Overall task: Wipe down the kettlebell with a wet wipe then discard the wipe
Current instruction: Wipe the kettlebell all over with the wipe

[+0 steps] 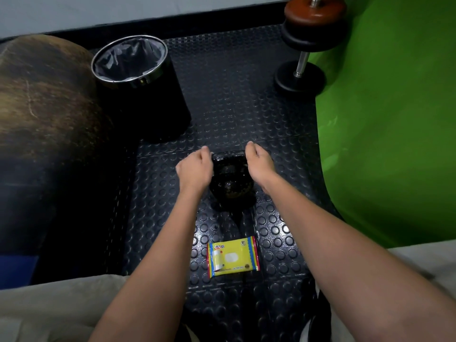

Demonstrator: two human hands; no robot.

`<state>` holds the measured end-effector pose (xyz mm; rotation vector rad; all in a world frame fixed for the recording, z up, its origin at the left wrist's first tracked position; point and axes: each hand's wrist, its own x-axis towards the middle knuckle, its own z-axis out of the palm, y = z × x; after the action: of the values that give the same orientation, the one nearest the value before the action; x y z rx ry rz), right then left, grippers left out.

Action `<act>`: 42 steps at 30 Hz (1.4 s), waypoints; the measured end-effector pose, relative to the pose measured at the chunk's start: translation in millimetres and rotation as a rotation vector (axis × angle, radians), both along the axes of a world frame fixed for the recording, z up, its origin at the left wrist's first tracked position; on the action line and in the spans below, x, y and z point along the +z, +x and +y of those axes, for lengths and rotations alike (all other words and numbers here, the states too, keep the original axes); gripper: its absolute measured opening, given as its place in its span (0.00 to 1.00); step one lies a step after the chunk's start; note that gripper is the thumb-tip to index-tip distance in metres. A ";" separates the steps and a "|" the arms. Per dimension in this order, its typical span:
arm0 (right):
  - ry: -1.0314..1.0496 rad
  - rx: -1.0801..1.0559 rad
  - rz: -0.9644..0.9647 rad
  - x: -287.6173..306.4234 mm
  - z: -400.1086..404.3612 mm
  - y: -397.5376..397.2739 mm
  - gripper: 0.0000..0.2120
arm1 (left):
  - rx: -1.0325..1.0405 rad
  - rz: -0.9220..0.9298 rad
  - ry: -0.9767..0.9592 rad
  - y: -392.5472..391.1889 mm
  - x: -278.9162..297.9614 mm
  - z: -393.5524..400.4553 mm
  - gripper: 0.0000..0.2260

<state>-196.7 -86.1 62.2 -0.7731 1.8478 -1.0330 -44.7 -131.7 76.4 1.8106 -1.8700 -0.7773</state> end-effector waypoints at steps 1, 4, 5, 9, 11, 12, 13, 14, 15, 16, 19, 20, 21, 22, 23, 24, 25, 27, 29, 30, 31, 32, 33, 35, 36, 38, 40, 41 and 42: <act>-0.006 -0.004 0.003 0.3 0.4 -1.0 0.22 | -0.065 -0.068 -0.074 -6.0 1.9 0.4 0.23; -0.009 -0.007 0.003 0.8 0.7 -0.4 0.24 | -0.170 -0.227 -0.256 -19.7 2.1 5.8 0.19; -0.014 -0.006 0.004 0.7 0.7 -0.8 0.25 | -0.190 -0.239 -0.306 -21.2 0.5 8.6 0.18; -0.026 0.015 0.009 1.6 2.3 -1.2 0.25 | -0.243 -0.156 -0.419 -9.2 -7.6 12.9 0.18; -0.021 0.027 0.025 2.3 3.0 0.3 0.24 | -0.202 -0.063 -0.391 1.1 -14.7 9.4 0.20; -0.013 0.030 0.033 3.3 3.1 0.9 0.25 | -0.155 0.009 -0.350 5.1 -18.3 9.4 0.20; -0.004 0.038 0.038 2.8 2.9 0.3 0.26 | -0.094 0.091 -0.297 7.3 -21.6 10.8 0.21; -0.002 0.043 0.034 3.0 2.8 -0.4 0.26 | -0.019 0.188 -0.219 7.4 -22.9 13.2 0.20; -0.004 0.048 0.027 1.9 2.3 -1.8 0.26 | 0.060 0.297 -0.120 6.1 -21.4 15.6 0.20; -0.004 0.052 0.020 2.3 2.3 -2.2 0.26 | 0.139 0.411 -0.017 4.7 -19.2 16.6 0.19; -0.002 0.048 0.014 1.2 1.0 -2.1 0.26 | 0.337 0.606 0.245 7.4 -22.9 6.6 0.18; -0.003 0.044 0.016 1.1 0.6 -1.8 0.25 | 0.378 0.654 0.328 10.9 -27.5 3.9 0.17; -0.005 0.038 0.010 0.0 -0.3 -1.8 0.25 | 0.406 0.702 0.406 13.8 -29.8 3.8 0.18; -0.008 0.034 0.004 0.1 -0.5 -1.8 0.24 | 0.437 0.746 0.467 16.6 -32.9 4.2 0.18; -0.007 0.034 -0.004 -1.3 -1.7 -2.1 0.24 | 0.457 0.770 0.499 18.1 -35.5 4.8 0.19; -0.006 0.040 -0.002 -1.5 -2.1 -2.5 0.24 | 0.468 0.776 0.516 17.8 -35.7 4.8 0.19; -0.008 0.041 0.001 -2.2 -2.9 -3.0 0.24 | 0.477 0.753 0.525 16.9 -34.0 5.0 0.20; -0.010 0.032 0.011 -1.4 -3.6 -2.0 0.23 | 0.483 0.657 0.441 11.4 -28.8 4.9 0.17; -0.006 0.019 0.023 -2.1 -4.4 -0.5 0.22 | 0.411 0.497 0.252 2.1 -19.8 9.7 0.15; -0.002 0.012 0.038 -2.5 -4.5 0.2 0.22 | 0.343 0.414 0.161 -0.7 -17.4 12.3 0.16; 0.003 0.006 0.050 -3.8 -4.7 0.7 0.22 | 0.266 0.331 0.079 -3.0 -15.5 14.7 0.16; 0.006 -0.001 0.071 -4.3 -4.9 1.2 0.21 | 0.190 0.243 -0.014 -4.6 -12.6 15.7 0.17; 0.008 -0.010 0.092 -5.6 -5.5 1.9 0.19 | 0.107 0.158 -0.107 -6.1 -11.4 14.4 0.17; 0.015 -0.032 0.130 -6.1 -5.6 5.2 0.19 | -0.023 -0.027 -0.263 -11.4 -14.3 10.4 0.18; 0.018 -0.043 0.142 -6.2 -4.8 6.4 0.20 | -0.062 -0.122 -0.314 -15.4 -15.4 10.2 0.19; 0.020 -0.049 0.152 -6.6 -2.3 7.3 0.21 | -0.123 -0.236 -0.397 -22.1 -17.6 15.5 0.21; 0.016 -0.035 0.133 -6.1 0.0 7.8 0.26 | -0.162 -0.225 -0.472 -20.5 -19.9 20.7 0.20; 0.025 -0.027 0.125 -6.4 0.8 7.9 0.30 | -0.180 -0.190 -0.494 -17.4 -20.3 20.2 0.19; 0.038 -0.020 0.125 -5.9 1.7 8.1 0.33 | -0.192 -0.145 -0.501 -13.5 -21.5 18.3 0.18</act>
<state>-188.6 -84.3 56.2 -0.8144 1.9791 -0.9782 -58.2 -113.4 55.0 1.4162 -2.1167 -0.2021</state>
